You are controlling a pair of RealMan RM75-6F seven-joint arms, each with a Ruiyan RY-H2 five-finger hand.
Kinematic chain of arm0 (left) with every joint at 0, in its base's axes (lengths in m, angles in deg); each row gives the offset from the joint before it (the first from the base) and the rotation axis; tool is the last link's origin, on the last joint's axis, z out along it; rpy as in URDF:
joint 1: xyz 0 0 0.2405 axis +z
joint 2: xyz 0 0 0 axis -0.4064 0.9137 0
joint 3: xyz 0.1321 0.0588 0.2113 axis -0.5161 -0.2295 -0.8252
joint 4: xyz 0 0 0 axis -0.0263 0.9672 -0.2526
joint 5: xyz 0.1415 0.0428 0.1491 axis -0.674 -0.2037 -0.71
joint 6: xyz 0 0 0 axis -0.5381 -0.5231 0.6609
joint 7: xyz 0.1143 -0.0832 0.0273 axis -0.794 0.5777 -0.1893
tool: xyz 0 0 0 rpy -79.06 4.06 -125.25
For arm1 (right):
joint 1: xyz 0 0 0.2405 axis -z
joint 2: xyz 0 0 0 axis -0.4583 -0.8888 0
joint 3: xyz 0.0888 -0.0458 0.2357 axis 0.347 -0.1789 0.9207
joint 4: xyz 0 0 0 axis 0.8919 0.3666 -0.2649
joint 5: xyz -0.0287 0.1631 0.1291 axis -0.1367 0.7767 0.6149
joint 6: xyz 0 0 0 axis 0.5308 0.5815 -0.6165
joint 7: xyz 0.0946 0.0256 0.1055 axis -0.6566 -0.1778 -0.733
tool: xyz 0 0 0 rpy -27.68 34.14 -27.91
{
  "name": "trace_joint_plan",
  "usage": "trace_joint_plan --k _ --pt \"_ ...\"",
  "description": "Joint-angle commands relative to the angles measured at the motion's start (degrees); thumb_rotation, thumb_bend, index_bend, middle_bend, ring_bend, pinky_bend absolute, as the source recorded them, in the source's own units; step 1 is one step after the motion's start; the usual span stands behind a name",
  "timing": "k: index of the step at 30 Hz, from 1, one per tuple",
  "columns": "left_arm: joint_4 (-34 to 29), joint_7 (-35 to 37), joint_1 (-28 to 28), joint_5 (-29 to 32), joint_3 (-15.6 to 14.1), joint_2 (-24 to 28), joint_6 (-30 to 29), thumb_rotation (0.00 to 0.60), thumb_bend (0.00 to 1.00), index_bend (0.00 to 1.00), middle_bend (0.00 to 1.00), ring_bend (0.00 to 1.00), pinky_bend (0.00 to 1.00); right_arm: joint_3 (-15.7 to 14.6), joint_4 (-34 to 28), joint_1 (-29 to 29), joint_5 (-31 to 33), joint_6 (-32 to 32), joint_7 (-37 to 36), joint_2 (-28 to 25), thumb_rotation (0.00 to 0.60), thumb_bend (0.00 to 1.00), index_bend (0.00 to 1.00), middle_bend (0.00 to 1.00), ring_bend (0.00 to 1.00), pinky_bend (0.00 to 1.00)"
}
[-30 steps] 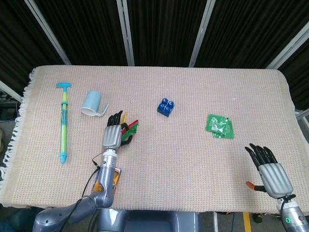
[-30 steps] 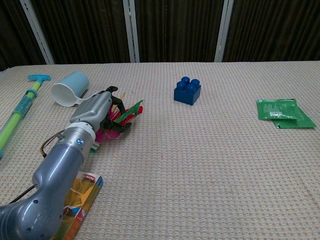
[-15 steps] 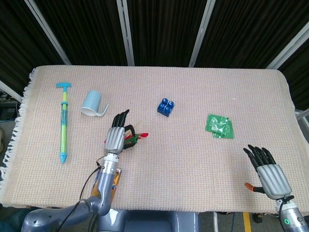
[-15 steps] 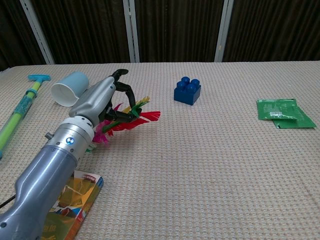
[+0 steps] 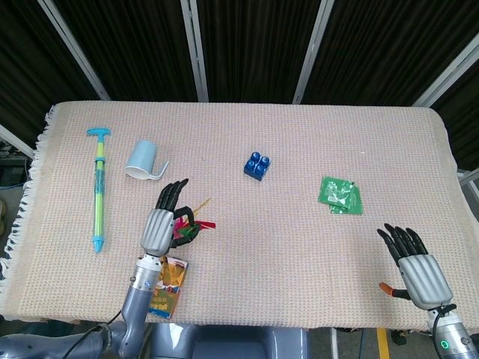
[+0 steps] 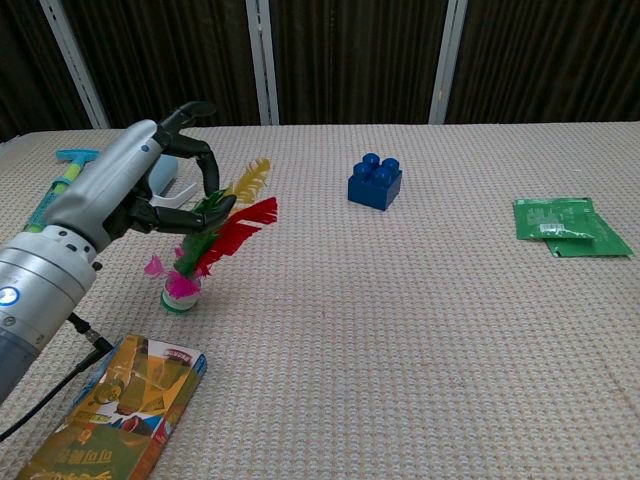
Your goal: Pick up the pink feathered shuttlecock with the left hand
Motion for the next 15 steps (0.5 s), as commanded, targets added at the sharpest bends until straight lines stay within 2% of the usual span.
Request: trace_joint_plan --k 1,7,9,10,12,13,15 --pt "-1.59 0.09 1.92 -1.22 -1.09 2.08 -2.11 0.575 0.36 0.66 0.03 0.00 0.00 -0.03 0.07 0.13 -0.09 0.21 0.16 0.12 0.600 0.05 0.00 0.00 0.00 0.00" --pt "-1.93 1.07 5.02 -3.69 -3.66 4.66 -5.04 0.576 0.36 0.65 0.04 0.00 0.00 0.05 -0.14 0.22 -0.07 0.33 1.34 0.54 0.600 0.05 0.00 0.00 0.00 0.00" --pt "-2.61 2.04 6.03 -4.18 -4.44 5.50 -5.61 0.576 0.35 0.62 0.03 0.00 0.00 0.02 -0.22 0.30 -0.05 0.36 1.78 0.67 0.600 0.05 0.00 0.00 0.00 0.00" --pt "-2.80 2.33 6.39 -4.61 -4.73 5.86 -6.00 0.576 0.34 0.57 0.03 0.00 0.00 0.02 -0.19 0.32 0.02 0.31 1.95 0.74 0.600 0.05 0.00 0.00 0.00 0.00" --pt "-3.31 3.54 7.11 -5.96 -5.20 6.59 -7.31 0.577 0.31 0.38 0.01 0.00 0.00 0.02 -0.15 0.29 0.24 0.04 2.32 0.91 0.600 0.05 0.00 0.00 0.00 0.00" --pt "-3.56 3.87 7.35 -6.50 -5.33 6.99 -7.76 0.577 0.28 0.22 0.00 0.00 0.00 0.04 -0.17 0.25 0.33 -0.08 2.47 0.96 0.600 0.05 0.00 0.00 0.00 0.00" --pt "-4.82 3.71 7.70 -7.31 -5.41 8.26 -8.35 0.574 0.21 0.03 0.00 0.00 0.00 0.10 -0.25 0.15 0.46 -0.33 2.77 1.05 0.600 0.05 0.00 0.00 0.00 0.00"
